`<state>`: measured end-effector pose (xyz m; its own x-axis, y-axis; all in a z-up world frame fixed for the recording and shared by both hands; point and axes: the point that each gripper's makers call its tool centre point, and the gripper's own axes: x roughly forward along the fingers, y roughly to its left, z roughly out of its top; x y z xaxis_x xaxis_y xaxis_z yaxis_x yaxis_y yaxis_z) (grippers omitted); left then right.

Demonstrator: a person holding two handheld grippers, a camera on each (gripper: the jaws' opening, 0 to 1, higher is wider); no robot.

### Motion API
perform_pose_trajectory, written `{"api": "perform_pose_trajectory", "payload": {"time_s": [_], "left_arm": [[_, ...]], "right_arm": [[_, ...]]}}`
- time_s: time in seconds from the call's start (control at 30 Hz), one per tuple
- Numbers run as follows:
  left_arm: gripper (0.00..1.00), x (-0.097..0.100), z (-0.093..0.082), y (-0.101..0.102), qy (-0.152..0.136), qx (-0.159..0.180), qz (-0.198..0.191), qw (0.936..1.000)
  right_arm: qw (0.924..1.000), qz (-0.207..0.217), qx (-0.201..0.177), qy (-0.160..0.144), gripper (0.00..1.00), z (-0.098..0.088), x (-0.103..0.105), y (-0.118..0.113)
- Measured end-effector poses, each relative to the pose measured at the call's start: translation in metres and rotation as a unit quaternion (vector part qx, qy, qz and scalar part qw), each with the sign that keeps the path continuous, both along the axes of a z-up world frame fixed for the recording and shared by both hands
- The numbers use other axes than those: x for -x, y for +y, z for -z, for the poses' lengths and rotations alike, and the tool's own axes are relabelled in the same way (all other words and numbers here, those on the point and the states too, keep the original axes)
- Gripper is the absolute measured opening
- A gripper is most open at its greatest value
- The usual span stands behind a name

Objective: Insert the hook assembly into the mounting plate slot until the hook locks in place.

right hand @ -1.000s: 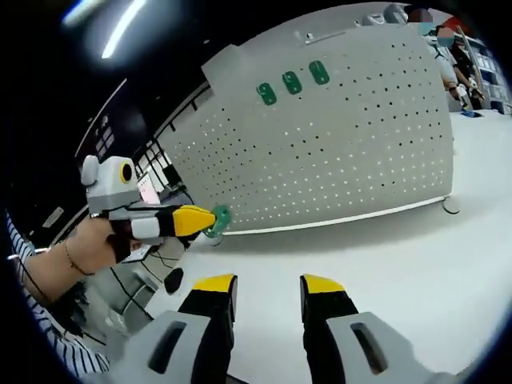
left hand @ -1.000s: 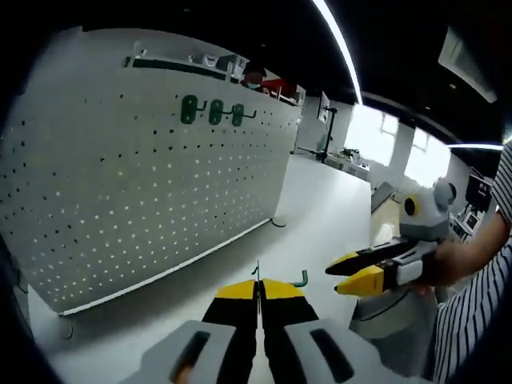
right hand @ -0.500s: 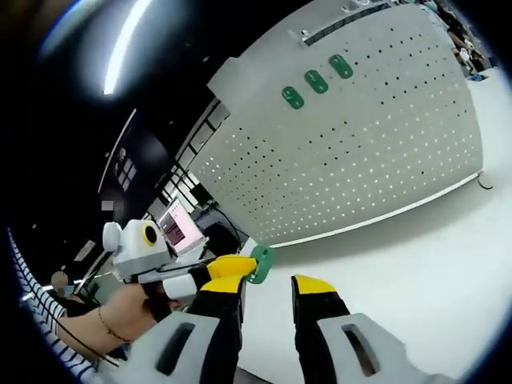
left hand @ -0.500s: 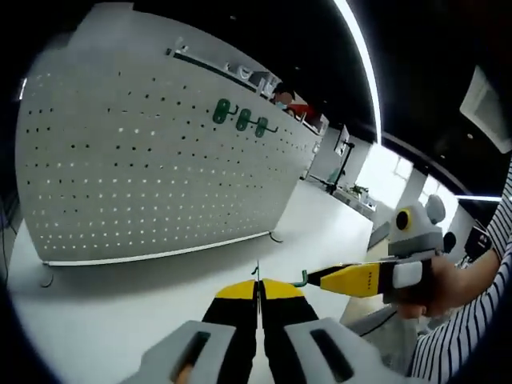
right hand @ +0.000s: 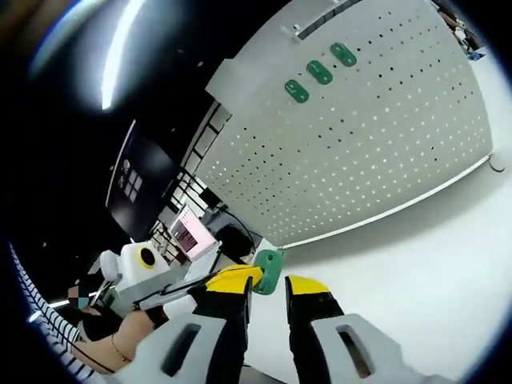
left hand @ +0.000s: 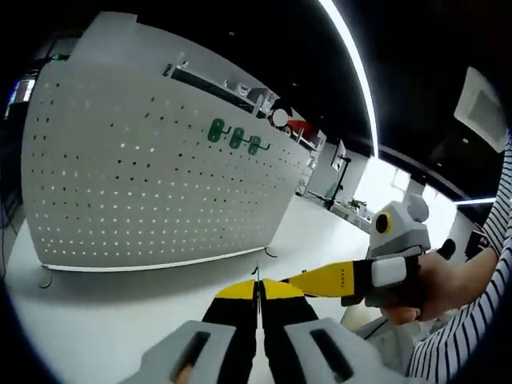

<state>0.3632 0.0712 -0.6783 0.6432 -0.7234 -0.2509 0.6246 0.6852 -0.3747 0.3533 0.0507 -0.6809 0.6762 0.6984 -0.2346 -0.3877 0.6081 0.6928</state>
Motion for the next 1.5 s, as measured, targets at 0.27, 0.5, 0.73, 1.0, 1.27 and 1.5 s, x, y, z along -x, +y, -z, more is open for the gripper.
{"api": "perform_pose_trajectory", "payload": {"time_s": [0.27,0.5,0.73,1.0,1.27,1.5], "left_arm": [[0.01,0.003,-0.007,0.001,-0.011,0.017,-0.005,0.9998],[0.01,0.005,-0.008,0.005,-0.006,0.033,-0.014,0.9993],[0.01,0.007,-0.007,0.007,-0.01,0.028,-0.019,0.9994],[0.01,0.007,-0.009,0.008,-0.026,0.012,-0.027,0.9992],[0.01,0.005,-0.011,0.007,-0.04,-0.003,-0.027,0.9988],[0.01,0.006,-0.011,0.008,-0.065,-0.03,-0.019,0.9972]], "right_arm": [[0.9998,0.005,-0.017,0.003,0.11,-0.004,-0.002,0.004],[0.9995,0.0,-0.031,0.01,0.1,-0.006,-0.001,0.009],[0.999,-0.009,-0.041,0.016,0.03,-0.007,0.002,0.015],[0.9983,-0.004,-0.052,0.027,0.02,-0.007,0.002,0.016],[0.9963,0.008,-0.073,0.046,0.01,-0.006,0.001,0.015],[0.9956,0.007,-0.078,0.052,0.0,-0.005,0.002,0.016]]}}
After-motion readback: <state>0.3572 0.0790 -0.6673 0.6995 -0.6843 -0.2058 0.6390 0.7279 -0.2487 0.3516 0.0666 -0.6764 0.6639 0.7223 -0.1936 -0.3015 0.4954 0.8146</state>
